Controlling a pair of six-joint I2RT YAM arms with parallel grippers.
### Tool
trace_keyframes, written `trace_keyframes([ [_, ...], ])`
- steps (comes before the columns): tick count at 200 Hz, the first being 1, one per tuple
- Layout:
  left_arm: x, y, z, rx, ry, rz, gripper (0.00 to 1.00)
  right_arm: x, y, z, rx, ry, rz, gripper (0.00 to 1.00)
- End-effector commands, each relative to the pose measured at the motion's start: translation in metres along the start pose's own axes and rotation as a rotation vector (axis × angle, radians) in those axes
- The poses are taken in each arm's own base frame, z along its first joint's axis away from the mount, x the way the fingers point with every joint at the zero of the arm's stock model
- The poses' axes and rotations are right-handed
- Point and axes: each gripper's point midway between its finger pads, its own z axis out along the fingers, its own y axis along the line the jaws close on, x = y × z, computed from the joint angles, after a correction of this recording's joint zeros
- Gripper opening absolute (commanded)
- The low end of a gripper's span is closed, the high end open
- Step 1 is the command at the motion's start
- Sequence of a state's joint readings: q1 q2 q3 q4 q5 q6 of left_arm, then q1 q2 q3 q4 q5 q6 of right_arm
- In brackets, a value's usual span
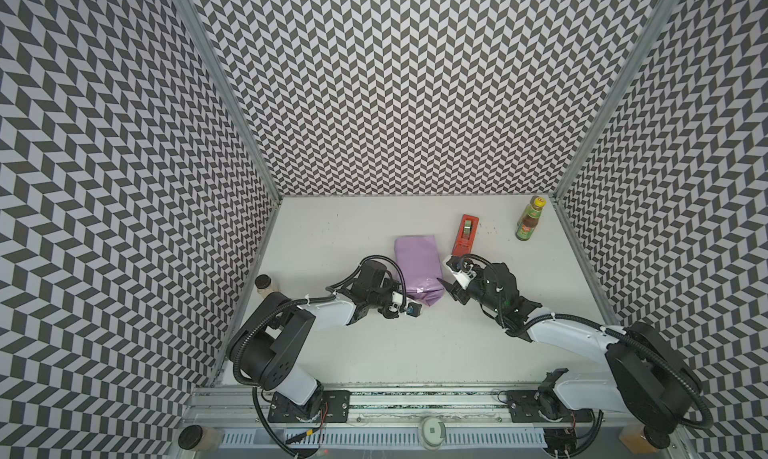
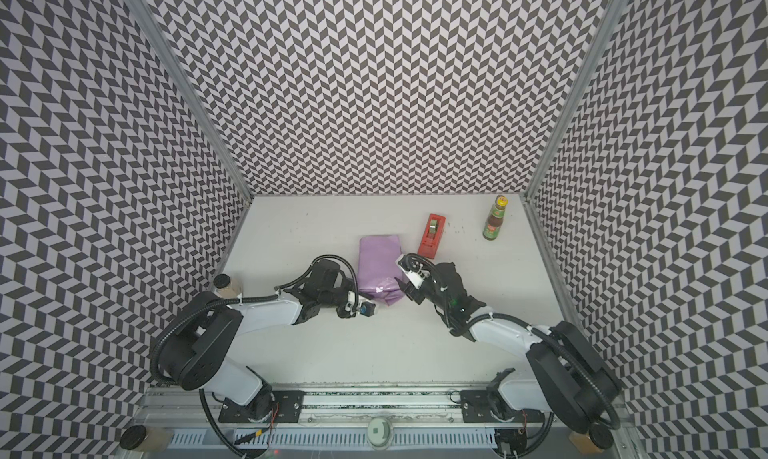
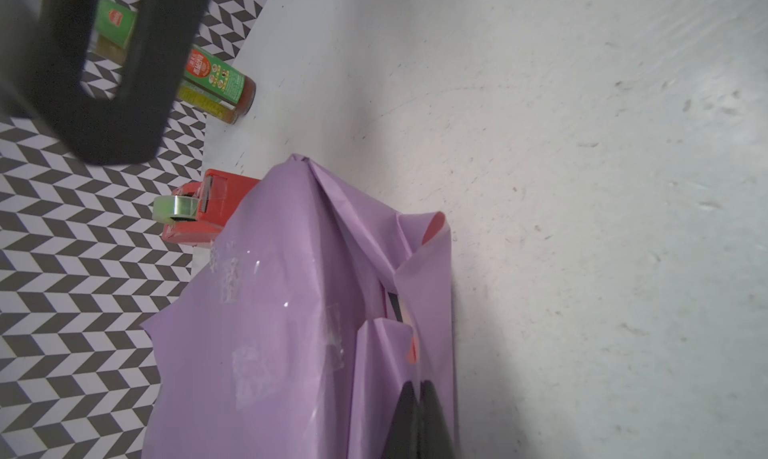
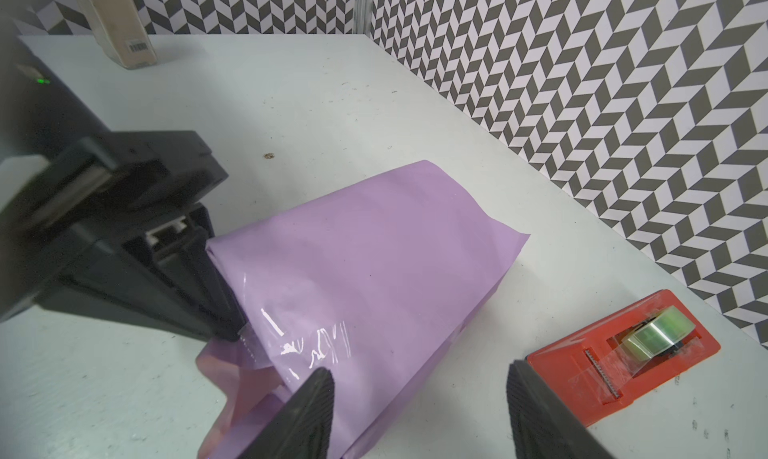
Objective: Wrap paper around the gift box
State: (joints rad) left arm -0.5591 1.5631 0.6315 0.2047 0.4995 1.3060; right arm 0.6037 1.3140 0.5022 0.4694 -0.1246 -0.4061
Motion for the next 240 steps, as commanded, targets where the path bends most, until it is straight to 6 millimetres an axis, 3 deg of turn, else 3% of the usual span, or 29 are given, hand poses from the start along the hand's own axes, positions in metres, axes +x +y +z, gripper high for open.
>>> trace_keyframes([
  [1, -0.009, 0.013, -0.003, -0.013, -0.060, -0.039, 0.00, -0.008, 0.003, -0.008, -0.009, -0.045, -0.120, 0.68],
  [40, -0.003, 0.012, -0.002, -0.009, -0.052, -0.059, 0.00, -0.002, 0.021, -0.015, -0.071, -0.049, -0.209, 0.68],
  [77, -0.002, 0.007, -0.001, 0.006, -0.061, -0.069, 0.00, 0.006, 0.057, -0.020, -0.124, -0.047, -0.339, 0.66],
  [102, -0.003, 0.004, -0.001, 0.015, -0.069, -0.071, 0.00, 0.013, 0.070, -0.018, -0.132, -0.051, -0.404, 0.70],
  [123, -0.002, -0.001, 0.001, 0.030, -0.070, -0.073, 0.00, 0.014, 0.073, -0.015, -0.120, -0.066, -0.446, 0.90],
  [133, -0.002, -0.003, 0.002, 0.036, -0.073, -0.073, 0.00, 0.014, 0.072, -0.011, -0.107, -0.062, -0.463, 0.94],
  [206, 0.000, -0.003, 0.002, 0.037, -0.067, -0.073, 0.00, 0.021, 0.072, 0.019, -0.104, -0.052, -0.610, 0.95],
  [240, 0.000, -0.005, 0.002, 0.039, -0.066, -0.069, 0.00, 0.022, 0.060, 0.031, -0.048, -0.048, -0.638, 0.92],
])
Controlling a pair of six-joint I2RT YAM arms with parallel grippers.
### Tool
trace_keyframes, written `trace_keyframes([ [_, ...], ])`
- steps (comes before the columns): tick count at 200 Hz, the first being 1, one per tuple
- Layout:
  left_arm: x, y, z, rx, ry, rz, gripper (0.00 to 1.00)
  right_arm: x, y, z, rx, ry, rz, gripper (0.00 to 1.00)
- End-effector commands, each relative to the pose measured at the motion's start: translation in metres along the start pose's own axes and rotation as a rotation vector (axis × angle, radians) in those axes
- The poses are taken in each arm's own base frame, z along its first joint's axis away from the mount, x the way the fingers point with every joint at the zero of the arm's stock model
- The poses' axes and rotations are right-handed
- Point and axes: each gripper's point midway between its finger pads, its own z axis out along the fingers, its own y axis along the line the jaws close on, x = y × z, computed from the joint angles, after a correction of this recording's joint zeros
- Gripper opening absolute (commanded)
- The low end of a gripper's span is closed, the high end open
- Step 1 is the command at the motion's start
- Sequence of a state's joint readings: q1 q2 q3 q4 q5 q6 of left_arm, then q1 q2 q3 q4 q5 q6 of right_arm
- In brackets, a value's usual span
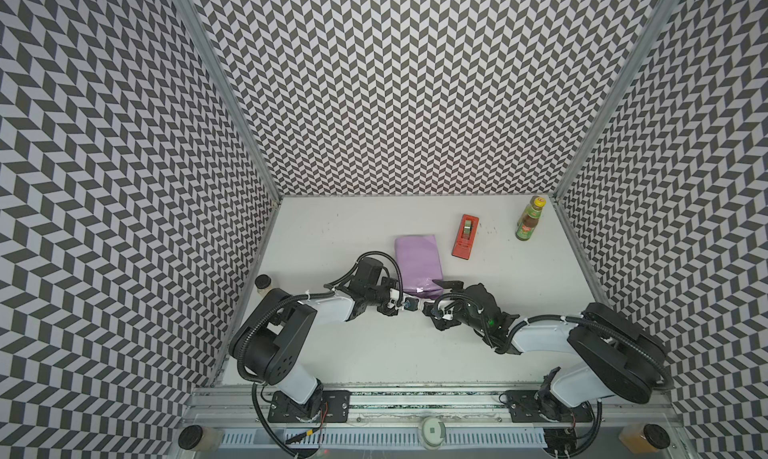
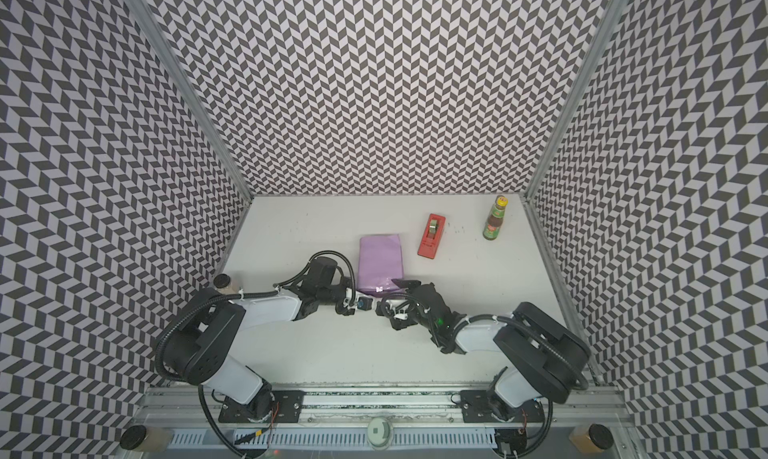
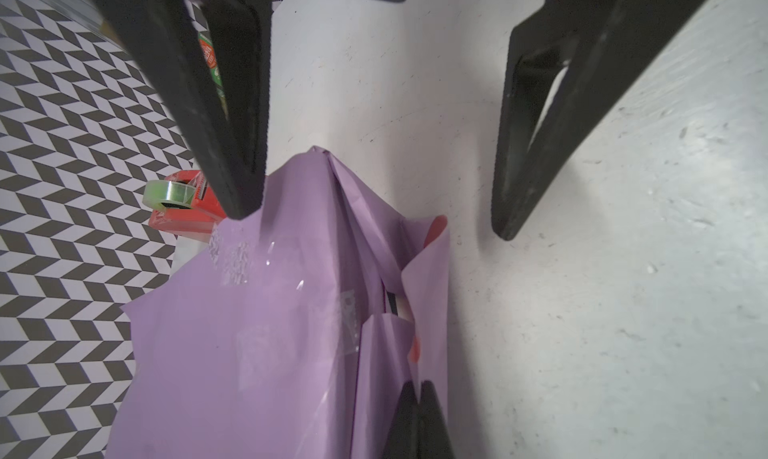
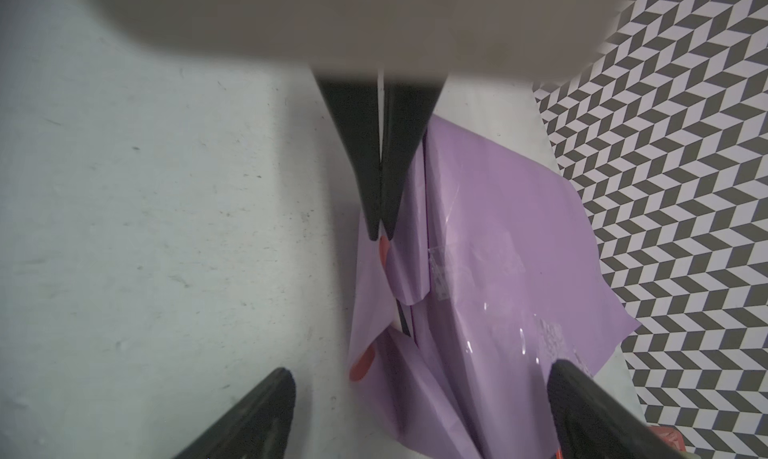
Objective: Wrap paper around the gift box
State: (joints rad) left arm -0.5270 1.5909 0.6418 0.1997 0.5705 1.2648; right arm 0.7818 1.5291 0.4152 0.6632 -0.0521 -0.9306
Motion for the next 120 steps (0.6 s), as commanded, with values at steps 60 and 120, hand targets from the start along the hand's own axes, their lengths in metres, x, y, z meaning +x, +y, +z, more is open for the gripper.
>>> trace_keyframes([
  [60, -0.004, 0.000, 0.001, 0.013, -0.026, 0.008, 0.00, -0.015, -0.041, 0.008, 0.118, -0.101, -0.027, 0.70],
  [120, -0.010, 0.011, -0.006, -0.037, -0.030, 0.008, 0.12, -0.012, -0.047, 0.010, 0.128, -0.113, -0.006, 0.51],
])
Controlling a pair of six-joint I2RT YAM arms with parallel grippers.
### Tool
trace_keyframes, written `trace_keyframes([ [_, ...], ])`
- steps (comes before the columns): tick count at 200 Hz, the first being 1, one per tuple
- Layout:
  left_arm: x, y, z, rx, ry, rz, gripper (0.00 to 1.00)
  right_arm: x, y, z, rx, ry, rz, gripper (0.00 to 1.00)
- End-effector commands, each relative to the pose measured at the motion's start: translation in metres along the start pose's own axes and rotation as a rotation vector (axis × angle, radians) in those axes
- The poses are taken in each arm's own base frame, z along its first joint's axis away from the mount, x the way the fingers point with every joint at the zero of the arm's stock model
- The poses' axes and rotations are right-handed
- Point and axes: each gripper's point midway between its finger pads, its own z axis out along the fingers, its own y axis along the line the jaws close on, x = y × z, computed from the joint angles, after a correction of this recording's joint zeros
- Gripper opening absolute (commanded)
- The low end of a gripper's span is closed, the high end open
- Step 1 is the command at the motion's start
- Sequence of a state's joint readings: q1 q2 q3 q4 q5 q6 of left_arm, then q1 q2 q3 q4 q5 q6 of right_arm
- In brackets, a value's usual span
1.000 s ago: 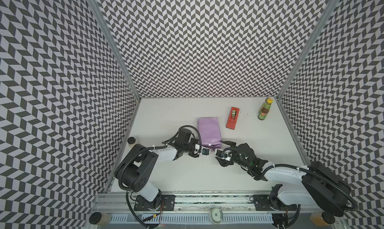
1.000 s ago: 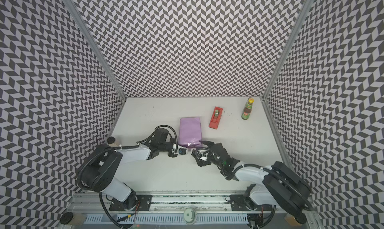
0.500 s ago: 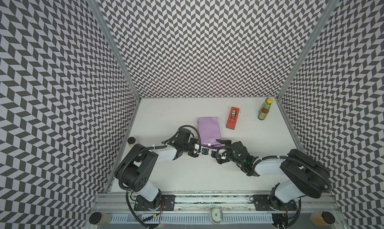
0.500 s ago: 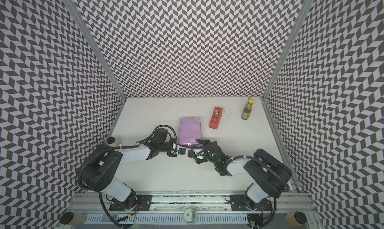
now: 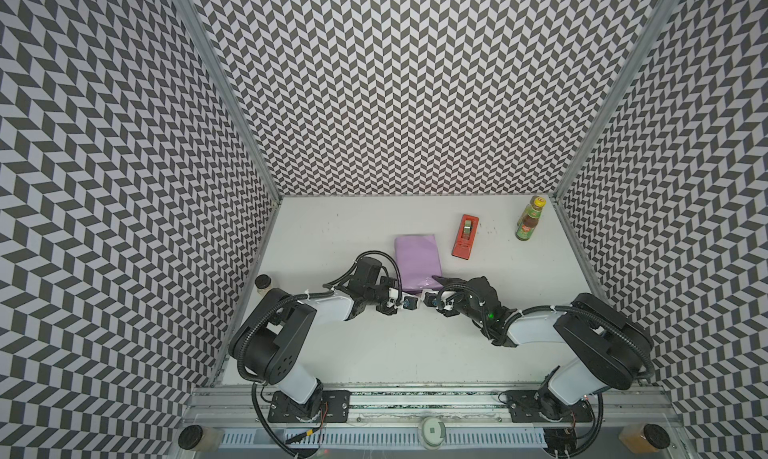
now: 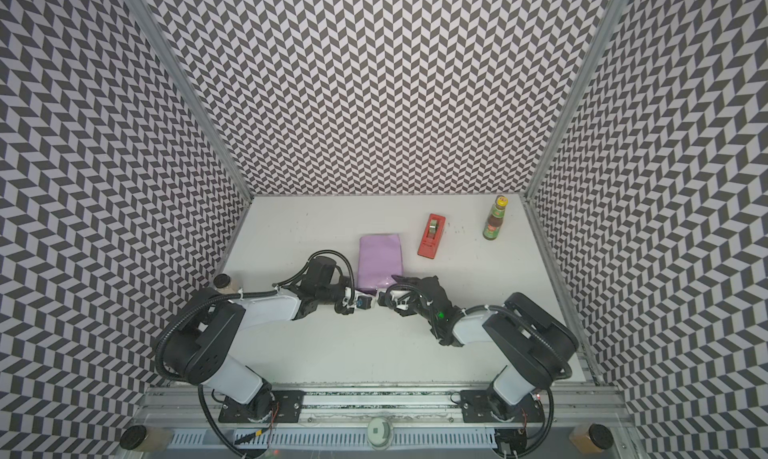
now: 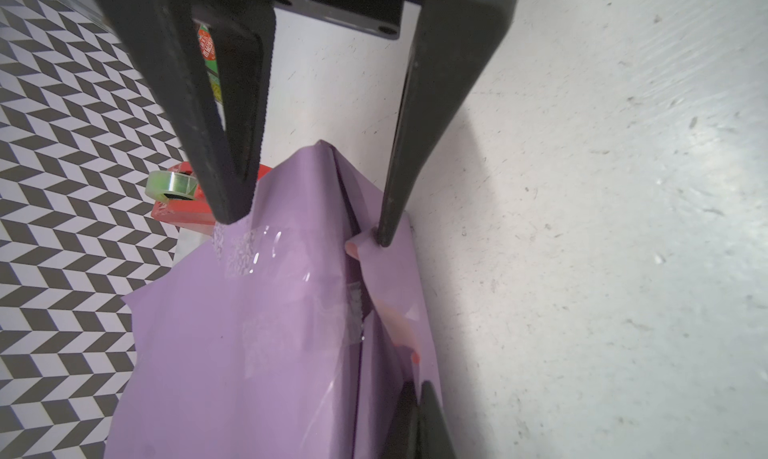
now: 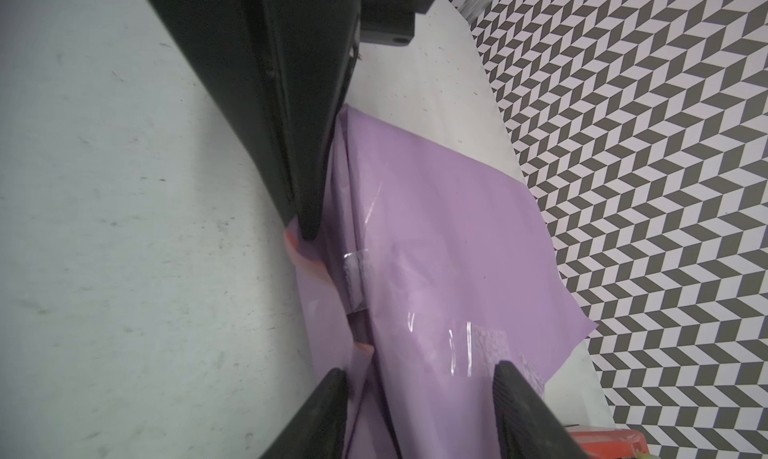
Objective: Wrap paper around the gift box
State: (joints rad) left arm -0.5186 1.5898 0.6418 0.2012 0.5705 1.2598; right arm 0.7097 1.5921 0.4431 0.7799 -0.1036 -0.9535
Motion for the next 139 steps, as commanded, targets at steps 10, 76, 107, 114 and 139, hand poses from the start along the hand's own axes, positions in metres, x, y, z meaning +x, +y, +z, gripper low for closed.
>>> trace_keyframes([
  [10, -0.016, 0.012, -0.008, -0.046, -0.041, 0.019, 0.19, -0.014, -0.018, 0.004, 0.055, -0.070, 0.000, 0.49],
  [76, -0.031, 0.020, -0.027, -0.114, -0.063, 0.074, 0.45, -0.010, -0.016, 0.005, 0.057, -0.064, 0.001, 0.41],
  [107, -0.029, 0.025, -0.032, -0.164, -0.034, 0.133, 0.46, -0.009, -0.017, 0.000, 0.063, -0.055, -0.010, 0.49],
  [114, -0.027, 0.023, -0.032, -0.153, -0.020, 0.155, 0.46, -0.011, -0.019, -0.003, 0.071, -0.060, -0.007, 0.52],
  [139, -0.007, -0.006, -0.026, -0.006, 0.065, 0.272, 0.45, -0.018, -0.025, -0.010, 0.084, -0.077, 0.001, 0.59],
])
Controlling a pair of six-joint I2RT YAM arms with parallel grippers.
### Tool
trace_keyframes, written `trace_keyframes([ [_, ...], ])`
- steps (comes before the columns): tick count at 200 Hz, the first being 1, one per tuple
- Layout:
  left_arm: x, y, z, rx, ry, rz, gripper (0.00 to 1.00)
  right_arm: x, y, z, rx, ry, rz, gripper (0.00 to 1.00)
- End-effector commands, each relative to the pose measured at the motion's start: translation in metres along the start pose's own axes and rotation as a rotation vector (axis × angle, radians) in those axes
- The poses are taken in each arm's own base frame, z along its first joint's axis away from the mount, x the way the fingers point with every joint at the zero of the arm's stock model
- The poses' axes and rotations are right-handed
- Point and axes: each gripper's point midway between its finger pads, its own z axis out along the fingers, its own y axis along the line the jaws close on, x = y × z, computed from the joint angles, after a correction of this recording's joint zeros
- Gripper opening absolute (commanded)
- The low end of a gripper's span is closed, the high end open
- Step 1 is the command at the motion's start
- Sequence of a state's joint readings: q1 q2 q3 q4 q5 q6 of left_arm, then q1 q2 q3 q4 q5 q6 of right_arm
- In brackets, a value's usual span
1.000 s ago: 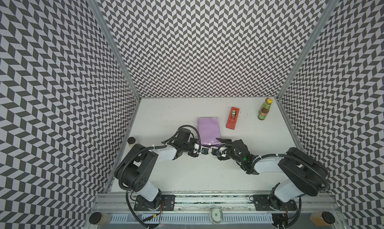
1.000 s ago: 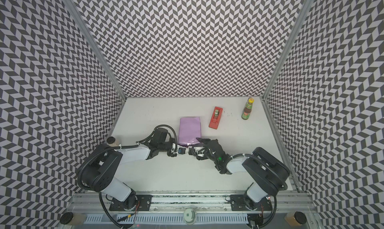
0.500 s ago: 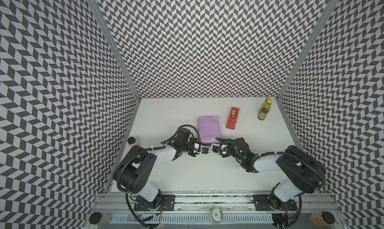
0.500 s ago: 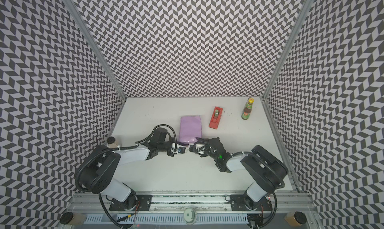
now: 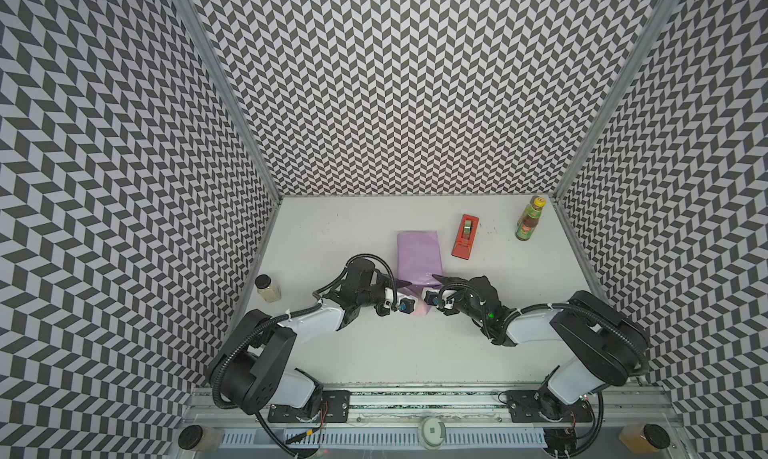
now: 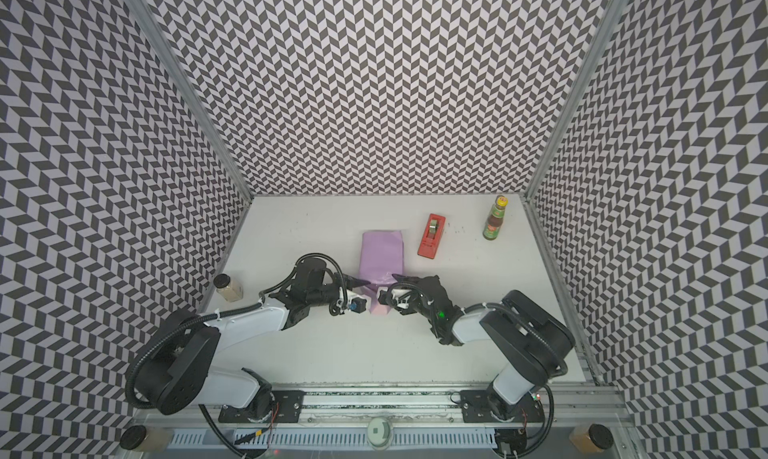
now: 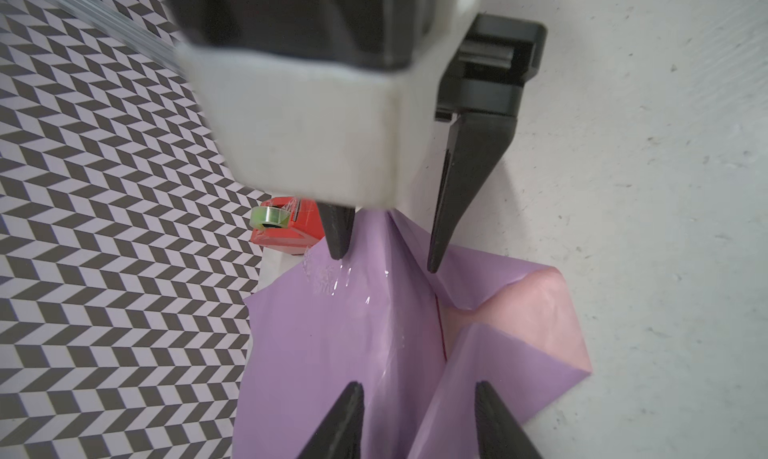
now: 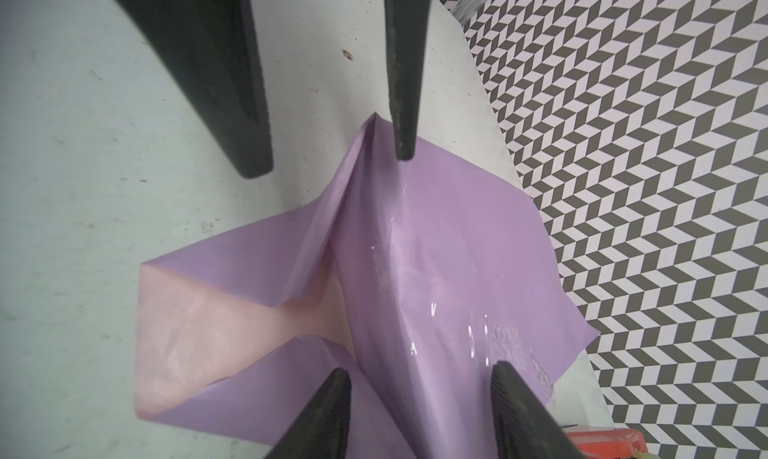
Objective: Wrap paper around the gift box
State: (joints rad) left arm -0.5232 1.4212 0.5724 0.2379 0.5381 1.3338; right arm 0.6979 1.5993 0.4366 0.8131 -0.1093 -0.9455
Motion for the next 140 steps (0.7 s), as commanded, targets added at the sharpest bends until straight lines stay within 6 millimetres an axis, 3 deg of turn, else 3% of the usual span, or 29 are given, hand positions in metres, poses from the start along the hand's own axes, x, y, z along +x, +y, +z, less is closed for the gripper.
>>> trace_keyframes([
  [1, 0.011, -0.026, 0.000, 0.119, 0.054, 0.129, 0.45, -0.020, -0.021, -0.009, 0.066, -0.069, -0.008, 0.59],
  [48, 0.018, -0.070, 0.008, 0.247, 0.093, 0.204, 0.45, -0.021, -0.028, -0.011, 0.096, -0.064, 0.004, 0.59],
  [140, 0.041, -0.091, 0.032, 0.286, 0.167, 0.295, 0.35, -0.020, -0.029, -0.015, 0.105, -0.059, 0.021, 0.59],
])
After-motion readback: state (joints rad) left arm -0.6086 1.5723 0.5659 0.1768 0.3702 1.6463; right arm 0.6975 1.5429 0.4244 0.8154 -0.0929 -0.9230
